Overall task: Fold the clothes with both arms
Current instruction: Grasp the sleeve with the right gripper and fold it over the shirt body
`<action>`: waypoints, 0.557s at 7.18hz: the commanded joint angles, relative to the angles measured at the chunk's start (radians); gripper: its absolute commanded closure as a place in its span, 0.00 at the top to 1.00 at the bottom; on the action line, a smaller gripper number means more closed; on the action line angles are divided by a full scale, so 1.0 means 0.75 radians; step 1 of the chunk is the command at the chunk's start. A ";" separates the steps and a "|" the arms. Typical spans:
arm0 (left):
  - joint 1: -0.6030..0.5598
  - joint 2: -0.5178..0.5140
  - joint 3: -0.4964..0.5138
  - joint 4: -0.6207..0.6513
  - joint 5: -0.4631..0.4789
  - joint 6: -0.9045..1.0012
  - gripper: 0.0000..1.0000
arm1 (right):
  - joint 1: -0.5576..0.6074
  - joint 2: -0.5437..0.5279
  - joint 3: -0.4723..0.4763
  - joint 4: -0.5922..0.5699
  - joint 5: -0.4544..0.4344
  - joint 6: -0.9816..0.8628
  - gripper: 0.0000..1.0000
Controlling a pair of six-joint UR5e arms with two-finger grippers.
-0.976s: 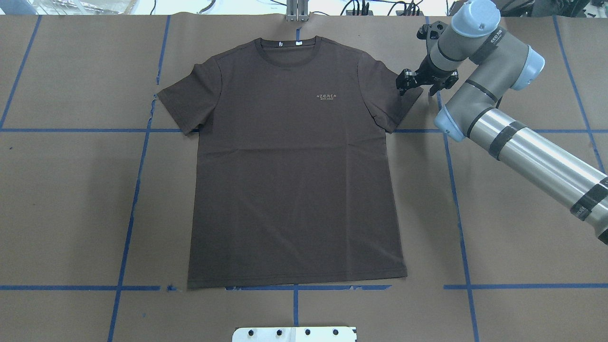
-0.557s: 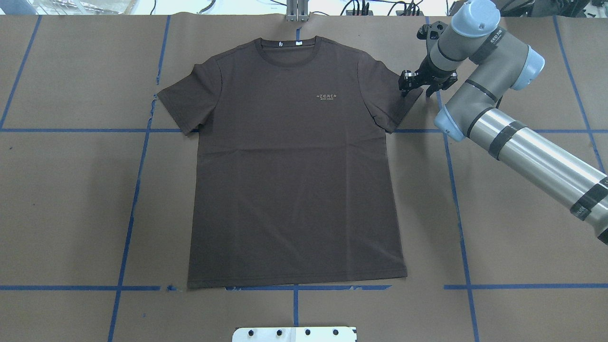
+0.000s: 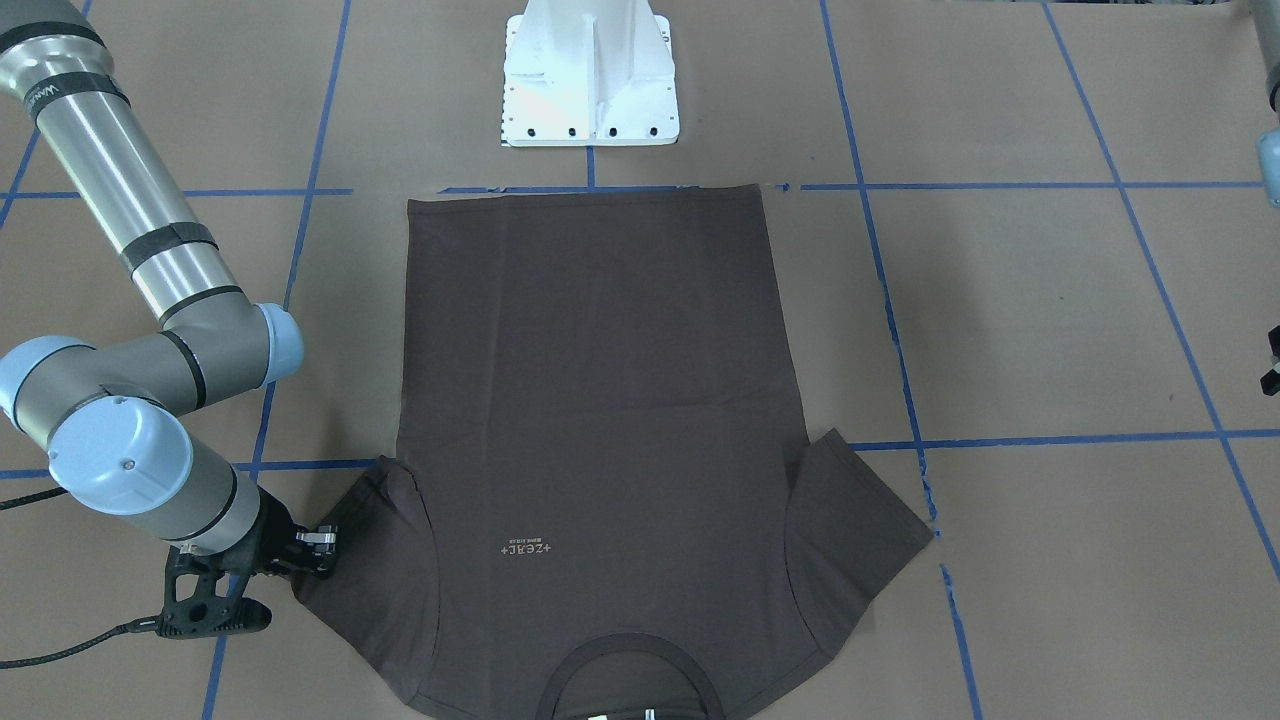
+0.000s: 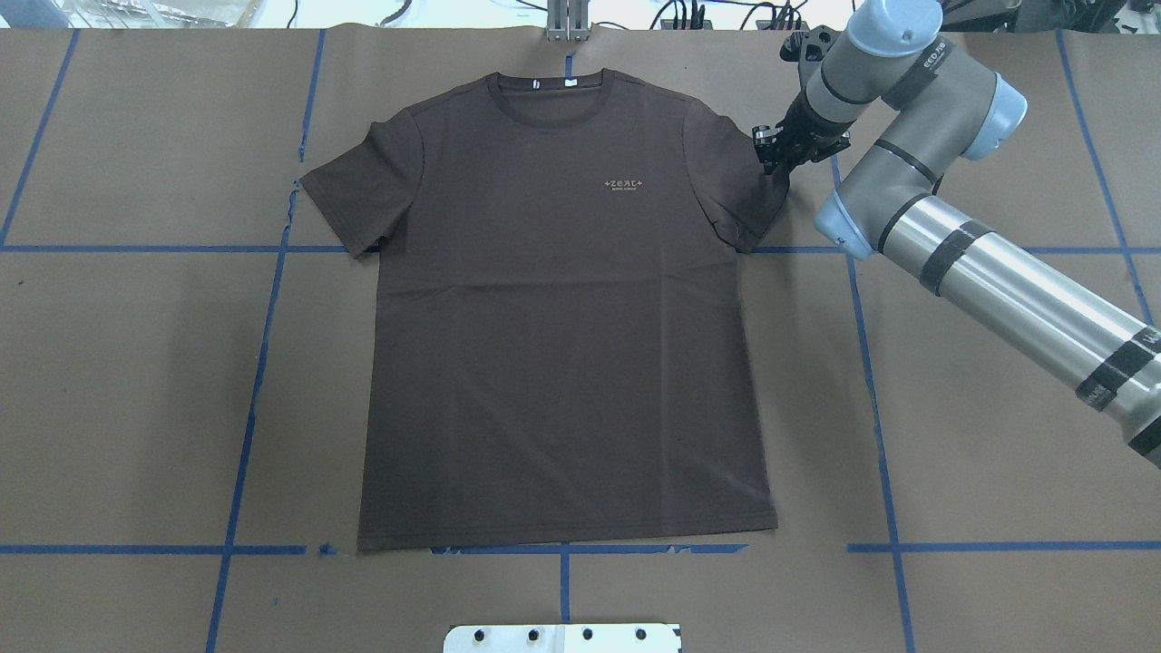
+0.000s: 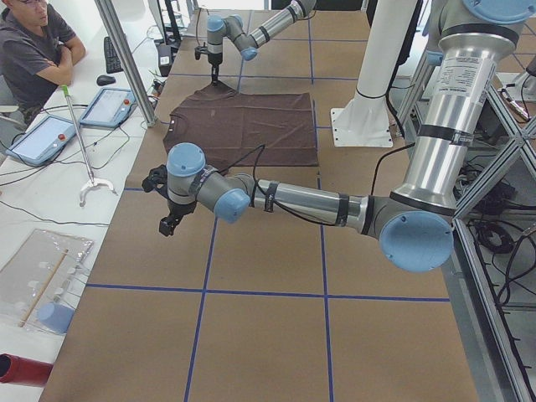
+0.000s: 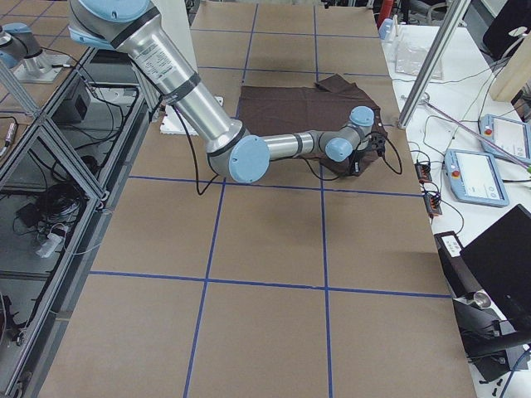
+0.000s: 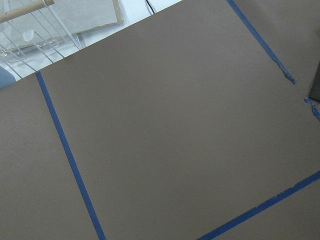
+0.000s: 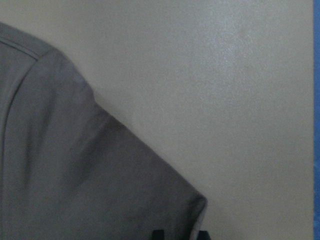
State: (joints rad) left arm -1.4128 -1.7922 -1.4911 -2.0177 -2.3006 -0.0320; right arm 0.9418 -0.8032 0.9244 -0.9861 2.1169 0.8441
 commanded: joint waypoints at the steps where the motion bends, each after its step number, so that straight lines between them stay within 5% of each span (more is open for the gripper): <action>1: 0.000 -0.001 0.000 0.001 0.002 -0.002 1.00 | -0.014 0.011 0.056 -0.006 -0.022 0.014 0.00; 4: 0.000 -0.003 -0.002 0.001 0.000 -0.019 1.00 | -0.025 0.009 0.127 0.006 -0.035 0.099 0.00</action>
State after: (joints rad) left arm -1.4128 -1.7944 -1.4919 -2.0172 -2.3005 -0.0408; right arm 0.9259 -0.7973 0.9906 -0.9838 2.0931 0.8965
